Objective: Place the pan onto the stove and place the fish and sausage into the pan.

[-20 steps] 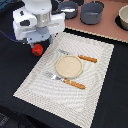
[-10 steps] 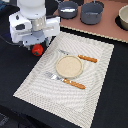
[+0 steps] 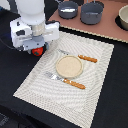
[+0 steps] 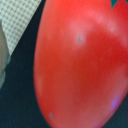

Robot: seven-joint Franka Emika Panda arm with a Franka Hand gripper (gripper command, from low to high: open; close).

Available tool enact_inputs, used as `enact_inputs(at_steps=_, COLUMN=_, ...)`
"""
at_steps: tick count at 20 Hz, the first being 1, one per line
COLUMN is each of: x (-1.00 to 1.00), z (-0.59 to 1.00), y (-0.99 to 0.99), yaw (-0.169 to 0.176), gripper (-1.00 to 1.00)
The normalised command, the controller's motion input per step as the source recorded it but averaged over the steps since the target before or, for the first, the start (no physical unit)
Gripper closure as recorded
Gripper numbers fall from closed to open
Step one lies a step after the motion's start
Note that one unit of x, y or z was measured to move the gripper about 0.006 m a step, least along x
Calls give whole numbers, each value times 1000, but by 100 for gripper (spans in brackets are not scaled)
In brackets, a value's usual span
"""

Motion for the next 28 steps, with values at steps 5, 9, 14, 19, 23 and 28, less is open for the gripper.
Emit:
enact_inputs(at_steps=5, x=-393, z=-177, y=-43, yaw=-33, gripper=100)
enact_inputs(at_steps=9, x=-304, z=-154, y=-2, yaw=-28, gripper=100)
enact_inputs(at_steps=14, x=-192, z=-133, y=0, yaw=-26, gripper=100)
enact_inputs(at_steps=19, x=245, z=754, y=395, yaw=-40, gripper=100)
enact_inputs(at_steps=23, x=654, z=1000, y=812, yaw=0, gripper=100)
enact_inputs(at_steps=28, x=529, z=1000, y=925, yaw=8, gripper=100)
